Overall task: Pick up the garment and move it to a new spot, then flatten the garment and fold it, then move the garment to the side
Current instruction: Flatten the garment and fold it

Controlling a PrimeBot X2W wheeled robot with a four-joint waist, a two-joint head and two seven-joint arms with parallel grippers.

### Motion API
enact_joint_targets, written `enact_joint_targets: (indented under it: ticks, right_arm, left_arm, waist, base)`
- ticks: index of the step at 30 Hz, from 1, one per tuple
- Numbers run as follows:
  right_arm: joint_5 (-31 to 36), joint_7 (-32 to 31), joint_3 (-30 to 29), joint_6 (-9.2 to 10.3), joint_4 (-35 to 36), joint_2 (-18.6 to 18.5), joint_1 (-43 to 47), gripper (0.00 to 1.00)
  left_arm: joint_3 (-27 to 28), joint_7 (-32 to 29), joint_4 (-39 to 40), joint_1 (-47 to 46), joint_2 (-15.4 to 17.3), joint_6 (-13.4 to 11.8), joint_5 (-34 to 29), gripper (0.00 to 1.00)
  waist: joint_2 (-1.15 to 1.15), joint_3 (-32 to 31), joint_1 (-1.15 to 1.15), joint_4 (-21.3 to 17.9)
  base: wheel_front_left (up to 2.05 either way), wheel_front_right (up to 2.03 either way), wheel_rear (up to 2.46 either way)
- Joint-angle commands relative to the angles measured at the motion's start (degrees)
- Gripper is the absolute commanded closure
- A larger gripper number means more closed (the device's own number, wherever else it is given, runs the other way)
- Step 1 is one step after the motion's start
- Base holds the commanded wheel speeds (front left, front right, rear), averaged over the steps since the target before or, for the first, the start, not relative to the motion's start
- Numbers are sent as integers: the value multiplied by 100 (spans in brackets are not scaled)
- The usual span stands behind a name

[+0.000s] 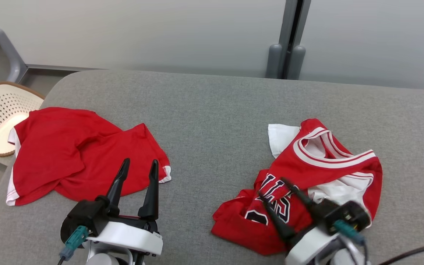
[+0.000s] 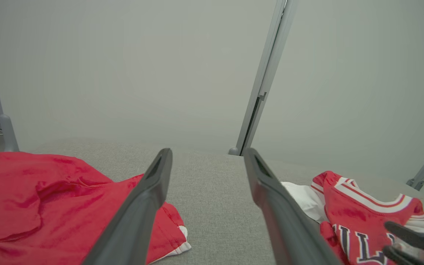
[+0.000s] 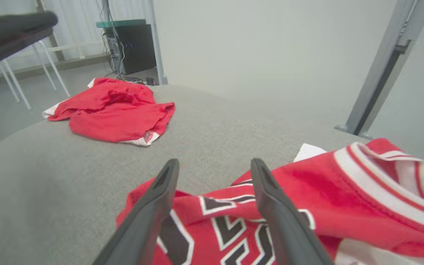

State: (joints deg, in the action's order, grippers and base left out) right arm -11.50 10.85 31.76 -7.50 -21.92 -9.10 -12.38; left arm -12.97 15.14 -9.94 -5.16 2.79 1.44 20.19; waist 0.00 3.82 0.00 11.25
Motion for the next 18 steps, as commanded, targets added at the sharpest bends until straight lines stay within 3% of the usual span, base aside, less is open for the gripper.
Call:
enact_joint_targets:
  ticks: [1,10,18]
  right_arm:
    - [57,99,-184,2,57,11,-60,0]
    - [710,423,-2211,2,760,342,101,0]
    - [747,441,-3033,2,1057,556,585,0]
  left_arm:
    - [34,1,21,18,20,-33,-32,0]
    - [240,1,362,18,20,-107,51,0]
    - [336,1,516,100,19,-143,18,0]
  waist:
    - [0,-35,0,-47]
    - [0,-154,0,-302]
    - [0,-136,0,-545]
  base:
    - [0,0,0]
    - [0,0,0]
    - [0,0,0]
